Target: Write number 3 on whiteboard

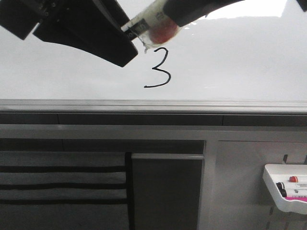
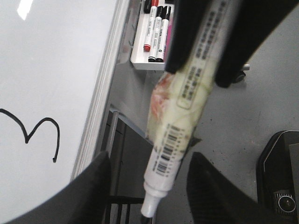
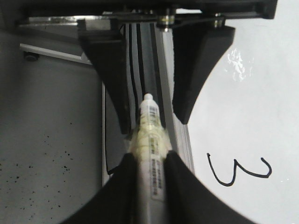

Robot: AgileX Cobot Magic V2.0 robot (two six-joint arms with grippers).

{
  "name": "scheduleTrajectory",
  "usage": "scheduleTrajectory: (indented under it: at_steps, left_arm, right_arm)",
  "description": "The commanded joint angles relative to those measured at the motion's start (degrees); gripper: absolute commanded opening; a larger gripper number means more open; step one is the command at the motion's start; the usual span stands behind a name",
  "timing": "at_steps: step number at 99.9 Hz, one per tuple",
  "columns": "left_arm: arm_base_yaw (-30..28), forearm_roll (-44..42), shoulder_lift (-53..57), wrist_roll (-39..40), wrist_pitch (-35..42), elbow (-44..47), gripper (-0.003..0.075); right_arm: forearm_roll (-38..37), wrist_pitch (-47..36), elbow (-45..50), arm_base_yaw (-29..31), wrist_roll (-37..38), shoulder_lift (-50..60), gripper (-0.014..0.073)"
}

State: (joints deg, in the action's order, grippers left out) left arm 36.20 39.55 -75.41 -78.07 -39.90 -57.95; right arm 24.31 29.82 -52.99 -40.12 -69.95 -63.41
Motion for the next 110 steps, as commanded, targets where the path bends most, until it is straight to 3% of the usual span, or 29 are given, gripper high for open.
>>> scheduleTrajectory:
  at_steps: [1,21,45,52,64,75,91,110]
  left_arm:
    - [0.42,1.93,1.5,-0.16,1.51,-2.13,0.0236]
    - [0.42,1.93,1.5,-0.16,1.51,-2.13,0.0101]
    - [0.42,1.93,1.5,-0.16,1.51,-2.13,0.0038]
    - [0.42,1.93,1.5,-0.16,1.51,-2.13,0.0038]
    - [0.42,1.93,1.5,-0.16,1.51,-2.13,0.0038]
    - [-0.76,1.93,1.5,0.72,2.13,-2.13,0.0038]
    - [-7.17,1.93,1.5,8.61,5.48,-1.94,0.0038]
    - [-17.62,3.01,1.5,23.61,14.16,1.37,0.0038]
  right_arm:
    - [1.19,-3.87,-1.53,0.02,-0.71,0.79,0.0057]
    - [1.33,-3.86,-1.53,0.02,-0.71,0.79,0.0057]
    - [1.33,-3.77,-1.53,0.02,-0.71,0.79,0.0067]
    - [1.33,-3.77,-1.53,0.02,-0.71,0.79,0.0122]
    - [1.33,-4.0,-1.53,0.02,-0.71,0.79,0.029]
    - [1.33,-5.04,-1.53,1.09,-0.4,2.09,0.0358]
    - [1.33,-5.42,-1.53,6.37,5.36,7.1,0.0356]
    - [1.33,-3.91,-1.53,13.38,10.77,10.89,0.0356]
